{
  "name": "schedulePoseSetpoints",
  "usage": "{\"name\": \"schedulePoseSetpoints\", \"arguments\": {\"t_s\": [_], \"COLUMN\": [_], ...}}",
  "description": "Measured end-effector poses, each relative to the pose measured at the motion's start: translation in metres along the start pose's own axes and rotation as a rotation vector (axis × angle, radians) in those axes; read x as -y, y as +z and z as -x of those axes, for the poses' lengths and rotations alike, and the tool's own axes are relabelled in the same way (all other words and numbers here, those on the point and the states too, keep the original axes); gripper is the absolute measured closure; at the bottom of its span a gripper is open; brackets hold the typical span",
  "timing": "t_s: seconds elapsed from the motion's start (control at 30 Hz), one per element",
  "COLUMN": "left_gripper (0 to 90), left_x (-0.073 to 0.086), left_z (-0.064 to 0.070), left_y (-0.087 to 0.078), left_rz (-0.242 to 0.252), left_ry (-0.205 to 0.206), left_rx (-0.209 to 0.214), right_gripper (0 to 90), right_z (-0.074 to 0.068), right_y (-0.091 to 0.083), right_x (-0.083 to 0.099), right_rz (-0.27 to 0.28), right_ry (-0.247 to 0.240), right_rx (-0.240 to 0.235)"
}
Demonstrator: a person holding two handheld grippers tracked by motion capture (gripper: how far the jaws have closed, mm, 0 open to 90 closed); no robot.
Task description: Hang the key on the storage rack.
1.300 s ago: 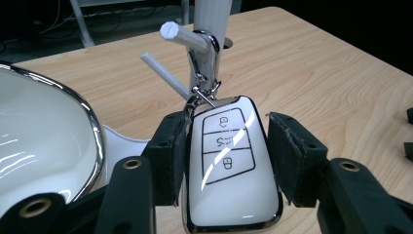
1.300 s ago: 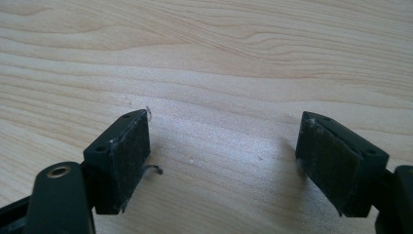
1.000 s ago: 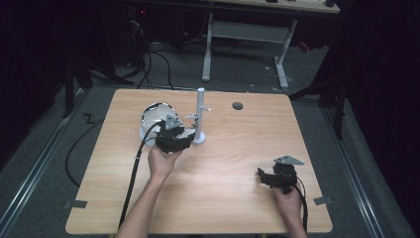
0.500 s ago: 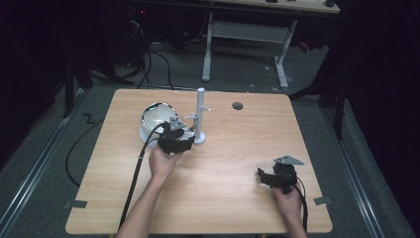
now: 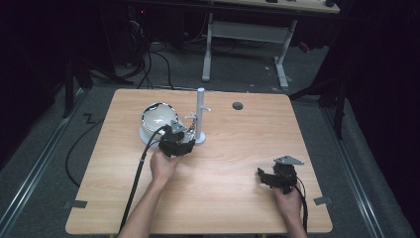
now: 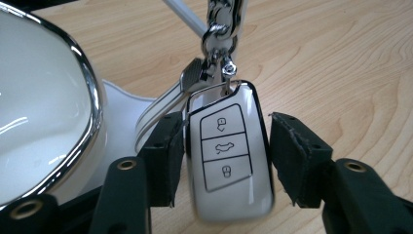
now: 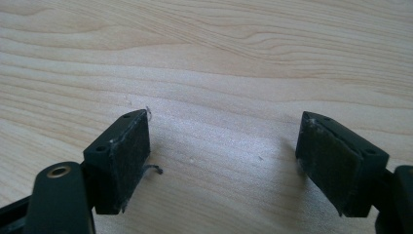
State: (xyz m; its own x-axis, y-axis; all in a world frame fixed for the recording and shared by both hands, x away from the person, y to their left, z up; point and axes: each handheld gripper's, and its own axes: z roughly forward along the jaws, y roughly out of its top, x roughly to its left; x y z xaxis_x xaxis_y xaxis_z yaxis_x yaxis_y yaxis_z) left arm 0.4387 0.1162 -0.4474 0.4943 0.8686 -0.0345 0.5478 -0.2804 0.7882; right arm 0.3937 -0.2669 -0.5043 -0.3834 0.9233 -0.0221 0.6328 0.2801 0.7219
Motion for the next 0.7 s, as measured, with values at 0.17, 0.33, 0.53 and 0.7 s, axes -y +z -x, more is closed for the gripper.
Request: {"name": "schedulePoseSetpoints", "arguments": {"t_s": [0.17, 0.33, 0.53, 0.7], "left_gripper": [42.9, 39.0, 37.2, 36.4], "left_x": [0.002, 0.003, 0.006, 0.009], "left_z": [-0.003, -0.003, -0.006, -0.009], "left_y": [-0.004, -0.011, -0.019, -0.025], "left_rz": [0.008, 0.032, 0.057, 0.062], "left_ry": [-0.021, -0.028, -0.048, -0.058], "left_rx": [-0.003, -0.008, 0.0, -0.002], "right_gripper": [20.3, 20.3, 20.3, 20.3], "right_z": [0.0, 0.0, 0.0, 0.0], "right_y": [0.0, 0.0, 0.0, 0.0], "right_x": [0.0, 0.0, 0.0, 0.0], "right_rz": [0.0, 0.0, 0.0, 0.0], "right_ry": [0.0, 0.0, 0.0, 0.001], "right_rx": [0.0, 0.0, 0.0, 0.0]}}
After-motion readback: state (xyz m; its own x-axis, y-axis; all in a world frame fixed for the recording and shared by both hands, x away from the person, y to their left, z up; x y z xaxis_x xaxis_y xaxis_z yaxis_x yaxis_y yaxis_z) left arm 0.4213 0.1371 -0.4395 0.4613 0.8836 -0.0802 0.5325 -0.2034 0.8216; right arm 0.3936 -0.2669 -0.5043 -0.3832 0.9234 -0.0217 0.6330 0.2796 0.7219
